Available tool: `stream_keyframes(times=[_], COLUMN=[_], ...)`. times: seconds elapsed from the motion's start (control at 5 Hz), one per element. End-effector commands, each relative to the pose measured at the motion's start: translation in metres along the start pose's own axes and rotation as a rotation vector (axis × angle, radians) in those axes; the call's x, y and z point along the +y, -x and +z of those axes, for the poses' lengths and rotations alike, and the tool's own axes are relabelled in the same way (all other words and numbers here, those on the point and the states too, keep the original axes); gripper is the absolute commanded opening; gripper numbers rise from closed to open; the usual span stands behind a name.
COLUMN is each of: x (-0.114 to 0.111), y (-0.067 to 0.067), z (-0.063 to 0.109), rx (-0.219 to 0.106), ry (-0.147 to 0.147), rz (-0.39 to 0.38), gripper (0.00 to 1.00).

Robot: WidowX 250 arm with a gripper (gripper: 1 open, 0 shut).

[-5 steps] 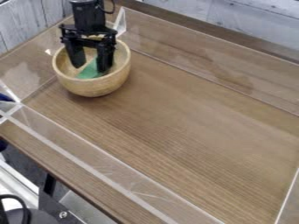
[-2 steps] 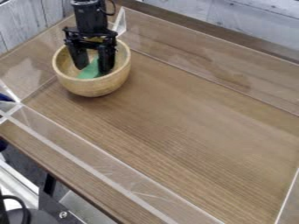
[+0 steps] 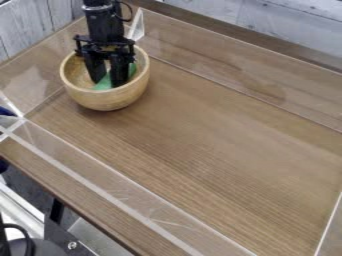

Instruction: Remove the green block from inside the brown bowl and put it on the table

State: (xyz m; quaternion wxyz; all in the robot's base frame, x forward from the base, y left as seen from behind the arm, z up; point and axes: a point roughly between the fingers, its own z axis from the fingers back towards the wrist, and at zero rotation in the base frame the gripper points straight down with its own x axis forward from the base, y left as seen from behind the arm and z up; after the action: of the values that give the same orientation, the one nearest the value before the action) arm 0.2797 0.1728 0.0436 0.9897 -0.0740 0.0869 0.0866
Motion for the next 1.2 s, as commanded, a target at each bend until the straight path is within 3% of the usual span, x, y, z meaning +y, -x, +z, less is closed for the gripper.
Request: stream_keyframes(times=[0.0,0.2,0.4,0.6,1.0], x=[0.003,0.001,-0.011,-0.035,-0.09], y=[-0.003,0.002,0.008,0.017,0.035], z=[0.04,0.06,0.087,0.117,0.088], rx=[-0.109,-0.149,-0.17,-0.168,-0.139], ry=[0.011,0.054,0.072,0.108,0.076], rz=[0.005,0.004,0.006,0.001,-0.056], gripper=[0.0,0.0,0.0,0.0,0.0])
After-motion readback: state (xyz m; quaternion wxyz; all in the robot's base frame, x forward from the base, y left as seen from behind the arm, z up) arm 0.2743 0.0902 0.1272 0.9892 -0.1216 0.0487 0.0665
